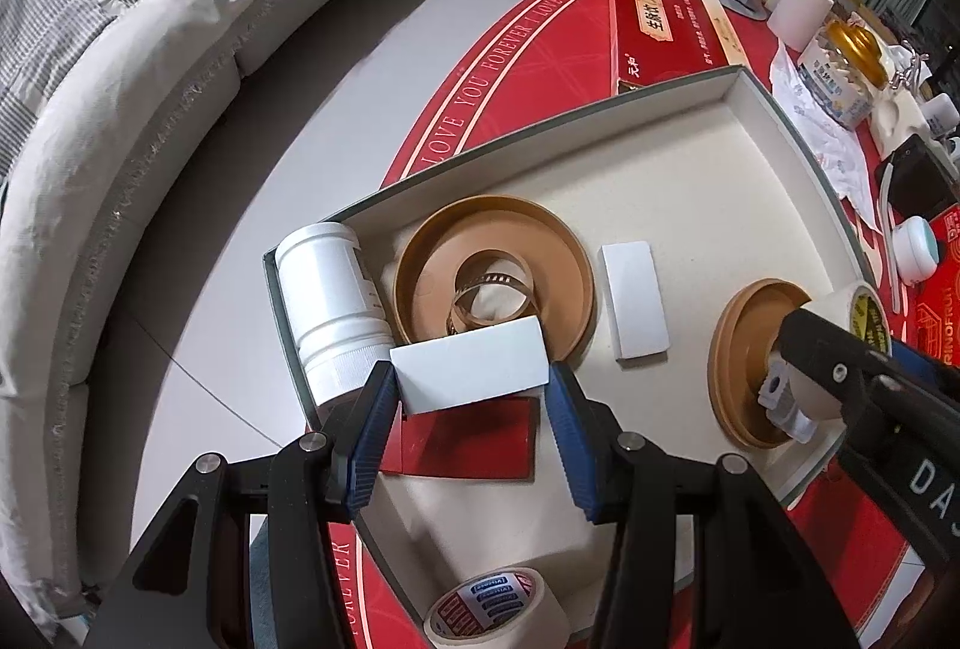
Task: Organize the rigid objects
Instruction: 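Carry the white block and tape roll into the tray and release both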
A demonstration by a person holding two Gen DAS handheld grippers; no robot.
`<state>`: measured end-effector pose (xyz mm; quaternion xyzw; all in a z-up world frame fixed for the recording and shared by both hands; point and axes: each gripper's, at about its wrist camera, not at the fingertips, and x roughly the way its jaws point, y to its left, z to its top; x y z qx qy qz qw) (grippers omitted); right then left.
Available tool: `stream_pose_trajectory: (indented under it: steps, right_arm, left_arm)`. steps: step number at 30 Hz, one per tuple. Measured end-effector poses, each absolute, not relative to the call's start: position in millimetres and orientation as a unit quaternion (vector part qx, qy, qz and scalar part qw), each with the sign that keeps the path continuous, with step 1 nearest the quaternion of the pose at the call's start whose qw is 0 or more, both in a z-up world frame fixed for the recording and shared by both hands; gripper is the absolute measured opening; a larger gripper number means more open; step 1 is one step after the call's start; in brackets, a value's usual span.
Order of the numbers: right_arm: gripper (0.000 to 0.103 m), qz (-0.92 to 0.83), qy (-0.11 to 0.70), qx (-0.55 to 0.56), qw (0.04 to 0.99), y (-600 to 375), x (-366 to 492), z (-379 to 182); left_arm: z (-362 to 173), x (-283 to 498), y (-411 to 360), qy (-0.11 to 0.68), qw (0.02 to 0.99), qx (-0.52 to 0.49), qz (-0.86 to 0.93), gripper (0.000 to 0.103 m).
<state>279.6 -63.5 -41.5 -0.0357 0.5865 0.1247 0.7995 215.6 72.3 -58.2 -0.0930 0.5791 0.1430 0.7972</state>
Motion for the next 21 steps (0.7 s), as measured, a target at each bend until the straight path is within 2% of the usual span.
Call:
stream_pose_trajectory:
  steps: [21]
  right_arm:
    - [0.050,0.114,0.596,-0.045,0.794,-59,289,-58]
  left_arm:
    - [-65,225,70,0.570,0.807,-0.082,0.127,0.055]
